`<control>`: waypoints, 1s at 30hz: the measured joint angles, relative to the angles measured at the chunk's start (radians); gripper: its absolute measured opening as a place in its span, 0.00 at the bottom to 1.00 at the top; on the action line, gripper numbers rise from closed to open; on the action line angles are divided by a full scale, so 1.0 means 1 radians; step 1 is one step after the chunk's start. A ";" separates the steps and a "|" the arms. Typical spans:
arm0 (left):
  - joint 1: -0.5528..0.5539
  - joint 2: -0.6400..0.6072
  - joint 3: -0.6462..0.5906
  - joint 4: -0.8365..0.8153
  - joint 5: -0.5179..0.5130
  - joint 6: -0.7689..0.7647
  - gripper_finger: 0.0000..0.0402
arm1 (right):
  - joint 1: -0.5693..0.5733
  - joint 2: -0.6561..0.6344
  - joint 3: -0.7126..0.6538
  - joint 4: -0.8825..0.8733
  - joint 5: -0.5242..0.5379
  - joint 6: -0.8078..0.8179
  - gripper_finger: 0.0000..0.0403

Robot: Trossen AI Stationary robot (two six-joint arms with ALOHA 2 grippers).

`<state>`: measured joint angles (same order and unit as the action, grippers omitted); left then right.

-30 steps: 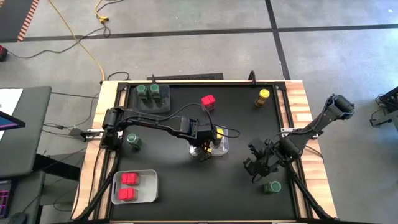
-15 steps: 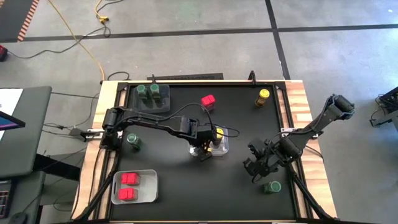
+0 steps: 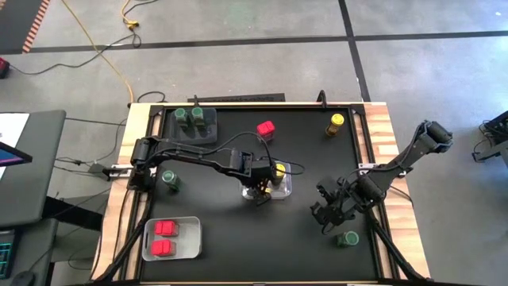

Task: Sort spices by type
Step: Put the yellow seasoning bottle into the transparent bin

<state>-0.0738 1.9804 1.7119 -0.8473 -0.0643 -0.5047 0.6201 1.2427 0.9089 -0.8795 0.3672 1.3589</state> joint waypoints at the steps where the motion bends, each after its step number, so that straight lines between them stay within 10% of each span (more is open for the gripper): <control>1: 0.000 0.000 0.000 -0.007 0.000 -0.010 0.61 | 0.000 0.000 0.000 0.000 0.000 -0.002 0.89; 30: 0.000 0.000 0.000 -0.008 -0.006 -0.048 0.69 | 0.000 0.000 0.000 0.000 -0.001 -0.024 0.89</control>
<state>-0.0742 1.9804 1.7123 -0.8555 -0.0708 -0.5523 0.6201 1.2427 0.9089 -0.8794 0.3666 1.3350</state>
